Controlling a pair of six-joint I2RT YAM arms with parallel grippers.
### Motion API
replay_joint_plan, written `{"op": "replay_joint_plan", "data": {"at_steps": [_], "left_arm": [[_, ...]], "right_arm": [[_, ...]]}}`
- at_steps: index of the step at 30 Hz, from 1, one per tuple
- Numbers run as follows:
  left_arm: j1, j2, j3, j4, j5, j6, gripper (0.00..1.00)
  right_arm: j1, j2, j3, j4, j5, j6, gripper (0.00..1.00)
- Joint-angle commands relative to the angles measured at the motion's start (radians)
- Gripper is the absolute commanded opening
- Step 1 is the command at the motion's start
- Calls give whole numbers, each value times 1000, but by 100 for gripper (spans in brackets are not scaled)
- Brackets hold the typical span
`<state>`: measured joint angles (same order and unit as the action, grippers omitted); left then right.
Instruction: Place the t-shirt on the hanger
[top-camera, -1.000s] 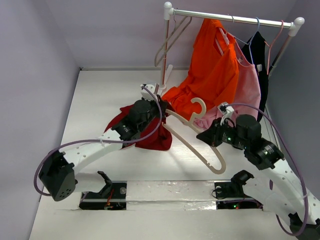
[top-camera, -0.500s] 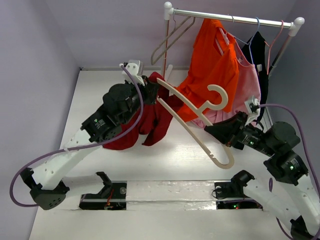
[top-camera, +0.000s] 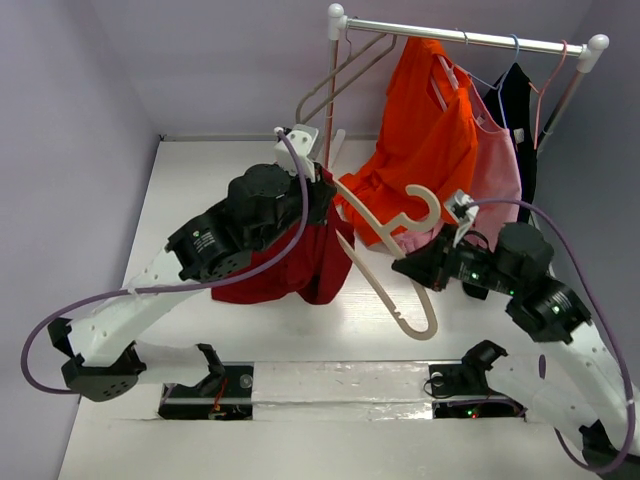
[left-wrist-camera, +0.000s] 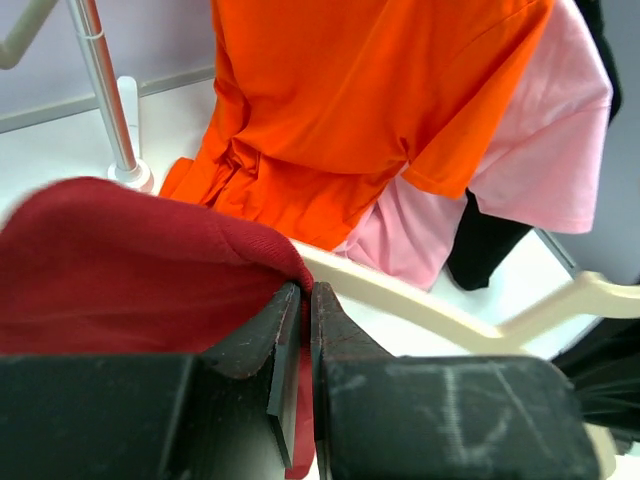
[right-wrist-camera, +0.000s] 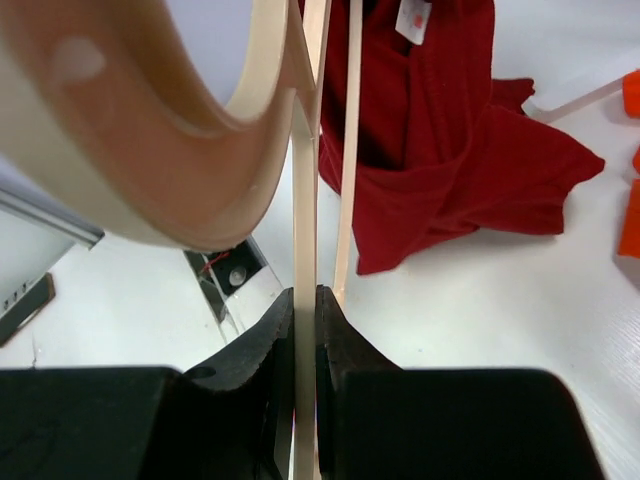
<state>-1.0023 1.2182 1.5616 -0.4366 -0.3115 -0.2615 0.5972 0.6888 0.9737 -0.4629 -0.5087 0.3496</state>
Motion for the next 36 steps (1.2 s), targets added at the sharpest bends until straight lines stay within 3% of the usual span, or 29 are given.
{"op": "replay_joint_plan", "data": {"at_steps": [1,11,15,20,23,25,26,28,29,31,33,36], "left_arm": [[-7,-62,63,38,-11,5,0],[-53,85,149,44,276,39,0],[-97,119,184,18,305,80,0],[-108,83,129,25,394,100,0],[-108,47,62,61,431,94,0],[-108,27,25,70,387,82,0],[-108,11,17,70,300,59,0],[-108,-12,-3,87,218,41,13],[-108,-35,-9,99,165,35,35],[-108,-55,-26,155,108,19,63],[-108,-85,-37,200,10,12,71],[-85,-108,-61,295,-63,-15,72]], "right_arm": [[12,-84,53,-51,-14,-41,0],[12,104,23,124,-44,-44,0],[12,182,69,219,8,-41,0],[12,258,33,487,53,-11,0],[12,271,-7,645,119,35,0],[12,256,-33,717,188,72,0],[12,238,-50,742,215,81,0],[12,169,-98,767,301,97,0],[12,146,-110,767,327,98,0],[12,92,-141,762,370,98,0],[12,78,-145,738,369,92,0],[12,61,-177,722,360,104,0]]}}
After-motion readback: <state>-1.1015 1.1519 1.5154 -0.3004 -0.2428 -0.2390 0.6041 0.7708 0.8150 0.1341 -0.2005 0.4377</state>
